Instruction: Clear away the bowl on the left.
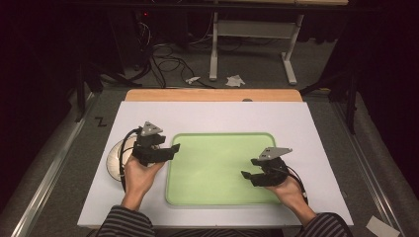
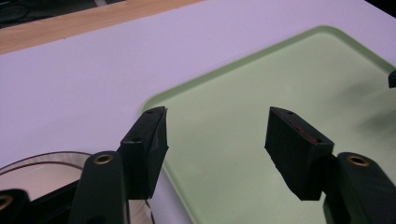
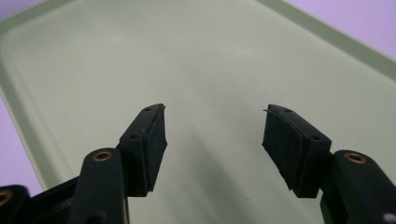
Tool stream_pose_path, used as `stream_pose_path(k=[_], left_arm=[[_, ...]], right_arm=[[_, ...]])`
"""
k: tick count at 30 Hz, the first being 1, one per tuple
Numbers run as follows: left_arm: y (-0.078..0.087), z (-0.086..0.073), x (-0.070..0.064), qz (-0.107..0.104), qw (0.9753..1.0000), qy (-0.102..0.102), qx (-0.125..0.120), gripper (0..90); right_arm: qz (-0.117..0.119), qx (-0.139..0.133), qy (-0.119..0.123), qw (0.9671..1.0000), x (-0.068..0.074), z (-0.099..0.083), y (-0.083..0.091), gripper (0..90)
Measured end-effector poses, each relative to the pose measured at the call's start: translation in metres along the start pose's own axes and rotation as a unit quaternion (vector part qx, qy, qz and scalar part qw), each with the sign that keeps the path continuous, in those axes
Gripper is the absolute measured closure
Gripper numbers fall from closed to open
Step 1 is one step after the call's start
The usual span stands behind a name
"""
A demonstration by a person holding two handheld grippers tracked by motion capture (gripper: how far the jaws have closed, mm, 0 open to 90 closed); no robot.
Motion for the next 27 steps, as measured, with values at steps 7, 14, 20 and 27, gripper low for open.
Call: stream_pose_path(k=[7, 14, 20, 27], left_arm=[[0.01, 0.01, 0.019, 0.024, 0.9995, 0.011, -0.014, 38.7], [0.024, 0.02, 0.042, 0.053, 0.9979, 0.022, -0.031, 38.4], [0.036, 0.025, 0.062, 0.086, 0.9953, 0.018, -0.041, 38.2], [0.053, 0.032, 0.089, 0.12, 0.9907, 0.025, -0.058, 39.2]], right_arm=[[0.005, 0.004, -0.003, 1.0, 0.0, 0.0, -0.002, 40.6], [0.005, 0.004, 0.009, 0.9999, 0.003, 0.001, -0.003, 40.6], [0.007, 0.002, 0.009, 0.9999, 0.005, 0.002, -0.004, 40.6], [0.016, 0.002, 0.013, 0.9998, 0.008, 0.004, -0.005, 40.6]])
Point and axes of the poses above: each handheld gripper's, and its own axes: y roughly backward along the jaws, z roughly out of its top, x roughly to its left, the point moved 10 cm from there along -y, roughly forward along the jaws, and after that the axes turned 14 degrees about -z, right-handed, at the moved point
